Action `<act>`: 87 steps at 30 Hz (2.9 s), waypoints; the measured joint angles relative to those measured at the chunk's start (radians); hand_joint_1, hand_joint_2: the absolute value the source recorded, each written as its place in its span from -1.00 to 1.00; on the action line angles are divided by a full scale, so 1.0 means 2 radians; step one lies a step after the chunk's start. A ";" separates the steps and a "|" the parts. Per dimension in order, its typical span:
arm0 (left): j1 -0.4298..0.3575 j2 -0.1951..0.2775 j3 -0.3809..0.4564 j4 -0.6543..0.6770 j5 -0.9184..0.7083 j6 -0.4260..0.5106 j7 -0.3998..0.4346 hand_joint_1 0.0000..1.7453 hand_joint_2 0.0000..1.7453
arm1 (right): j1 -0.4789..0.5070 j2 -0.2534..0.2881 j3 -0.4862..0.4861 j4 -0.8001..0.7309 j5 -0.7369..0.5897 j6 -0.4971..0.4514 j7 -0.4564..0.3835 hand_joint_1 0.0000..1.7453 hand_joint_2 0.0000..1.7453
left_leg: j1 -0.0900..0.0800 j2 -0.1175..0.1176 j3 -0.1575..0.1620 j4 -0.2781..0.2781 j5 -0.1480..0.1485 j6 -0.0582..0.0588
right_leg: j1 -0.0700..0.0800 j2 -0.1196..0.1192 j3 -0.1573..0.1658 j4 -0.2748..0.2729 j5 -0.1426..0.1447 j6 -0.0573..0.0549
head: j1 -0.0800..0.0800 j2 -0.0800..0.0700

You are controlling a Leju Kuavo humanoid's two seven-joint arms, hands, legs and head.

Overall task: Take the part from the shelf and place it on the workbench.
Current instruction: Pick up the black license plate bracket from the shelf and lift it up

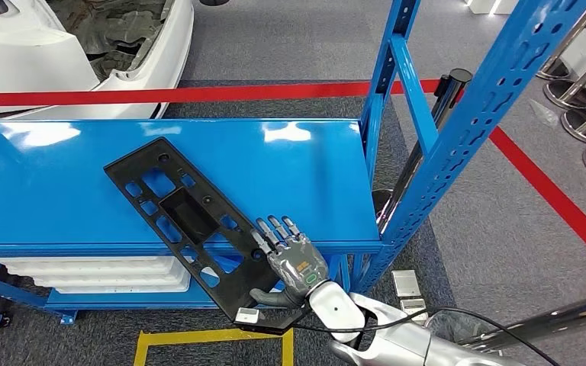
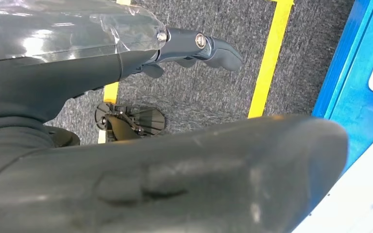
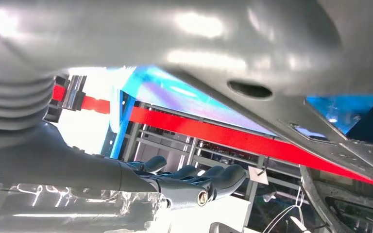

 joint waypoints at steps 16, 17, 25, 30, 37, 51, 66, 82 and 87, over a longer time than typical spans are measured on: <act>-0.001 0.004 0.000 -0.007 -0.002 0.006 0.008 -1.00 -1.00 | -0.018 0.018 0.009 0.024 0.008 -0.032 -0.016 -1.00 1.00 | 0.000 0.000 0.000 0.000 0.000 0.000 | 0.000 0.000 0.000 0.000 0.000 0.000 | 0.000 0.000; -0.002 0.005 0.000 -0.007 -0.003 0.006 0.008 -1.00 -1.00 | -0.019 0.020 0.010 0.024 0.010 -0.033 -0.016 -1.00 1.00 | 0.000 0.000 0.000 0.000 0.000 0.000 | 0.000 0.000 0.000 0.000 0.000 0.000 | 0.000 0.000; -0.006 0.007 0.000 -0.011 -0.006 0.005 0.011 -1.00 -1.00 | -0.021 0.027 0.016 0.024 0.014 -0.036 -0.018 -1.00 1.00 | 0.000 0.000 0.000 0.000 0.000 0.000 | 0.000 0.000 0.000 0.000 0.000 0.000 | 0.000 0.000; -0.006 0.007 0.000 -0.011 -0.006 0.004 0.011 -1.00 -1.00 | -0.021 0.027 0.019 0.024 0.014 -0.037 -0.018 -1.00 1.00 | 0.000 0.000 0.000 0.000 0.000 0.000 | 0.000 0.000 0.000 0.000 0.000 0.000 | 0.000 0.000; -0.005 0.008 0.000 -0.014 -0.002 0.004 0.012 -1.00 -1.00 | -0.024 0.029 0.024 0.024 0.012 -0.039 -0.023 -1.00 1.00 | 0.000 0.000 0.000 0.000 0.000 0.000 | 0.000 0.000 0.000 0.000 0.000 0.000 | 0.000 0.000; 0.001 0.014 -0.002 -0.023 0.019 0.019 0.011 -1.00 -1.00 | -0.033 0.031 0.033 0.013 0.084 -0.090 0.008 -1.00 1.00 | 0.000 0.000 0.000 0.000 0.000 0.000 | 0.000 0.000 0.000 0.000 0.000 0.000 | 0.000 0.000; 0.007 0.019 -0.006 -0.035 0.040 0.027 0.004 -1.00 -1.00 | -0.033 0.030 0.030 -0.034 -0.050 -0.108 -0.053 -1.00 1.00 | 0.000 0.000 0.000 0.000 0.000 0.000 | 0.000 0.000 0.000 0.000 0.000 0.000 | 0.000 0.000; 0.007 0.025 -0.014 -0.035 0.053 0.019 -0.008 -1.00 -1.00 | -0.023 0.037 0.049 -0.063 -0.332 0.023 -0.184 -1.00 1.00 | 0.000 0.000 0.000 0.000 0.000 0.000 | 0.000 0.000 0.000 0.000 0.000 0.000 | 0.000 0.000; 0.008 0.026 -0.014 -0.036 0.054 0.020 -0.009 -1.00 -1.00 | -0.023 0.039 0.055 -0.063 -0.330 0.024 -0.183 -1.00 1.00 | 0.000 0.000 0.000 0.000 0.000 0.000 | 0.000 0.000 0.000 0.000 0.000 0.000 | 0.000 0.000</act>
